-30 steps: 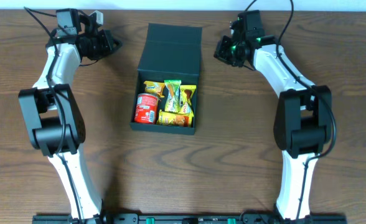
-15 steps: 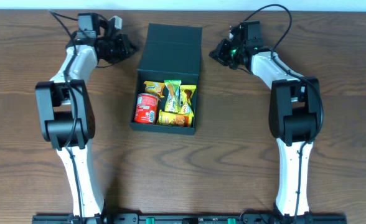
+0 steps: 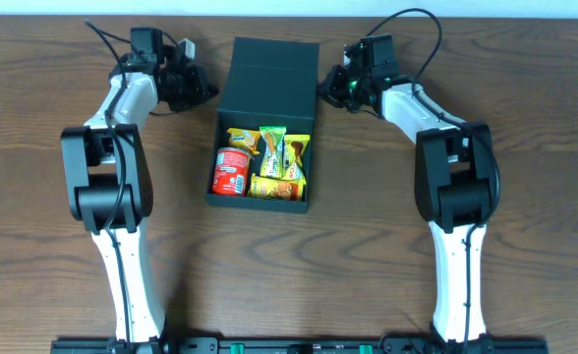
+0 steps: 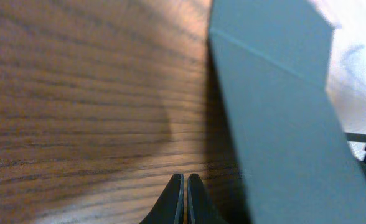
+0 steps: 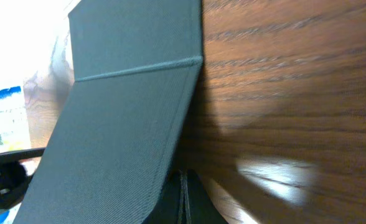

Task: Pack container
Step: 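Move both grippers to the box lid's back edges and grip them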

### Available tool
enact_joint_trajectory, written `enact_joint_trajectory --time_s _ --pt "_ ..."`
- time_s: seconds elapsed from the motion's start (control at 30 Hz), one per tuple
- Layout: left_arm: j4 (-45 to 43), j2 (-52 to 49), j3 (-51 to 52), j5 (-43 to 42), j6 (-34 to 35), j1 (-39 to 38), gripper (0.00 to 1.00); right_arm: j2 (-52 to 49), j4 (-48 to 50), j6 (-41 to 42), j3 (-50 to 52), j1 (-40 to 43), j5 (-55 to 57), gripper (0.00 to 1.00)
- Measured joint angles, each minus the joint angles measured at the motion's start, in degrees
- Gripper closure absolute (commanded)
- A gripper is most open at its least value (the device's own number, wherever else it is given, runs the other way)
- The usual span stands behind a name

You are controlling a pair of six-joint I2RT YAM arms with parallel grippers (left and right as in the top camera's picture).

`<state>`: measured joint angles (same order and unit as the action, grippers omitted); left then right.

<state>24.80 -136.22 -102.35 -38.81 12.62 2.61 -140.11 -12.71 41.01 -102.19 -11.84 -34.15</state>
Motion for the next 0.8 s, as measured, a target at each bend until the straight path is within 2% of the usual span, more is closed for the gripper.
enact_joint_trajectory --time_s 0.3,0.8 --pt "-1.16 -2.14 -0.11 -2.95 -0.92 -0.39 0.94 0.00 -0.07 0.04 -0.02 -0.04 0.00 0.99" --pt "-10.82 -2.43 -0.11 -9.84 -1.05 -1.49 0.94 0.00 5.20 0.00 0.00 -0.02 -2.51 0.99"
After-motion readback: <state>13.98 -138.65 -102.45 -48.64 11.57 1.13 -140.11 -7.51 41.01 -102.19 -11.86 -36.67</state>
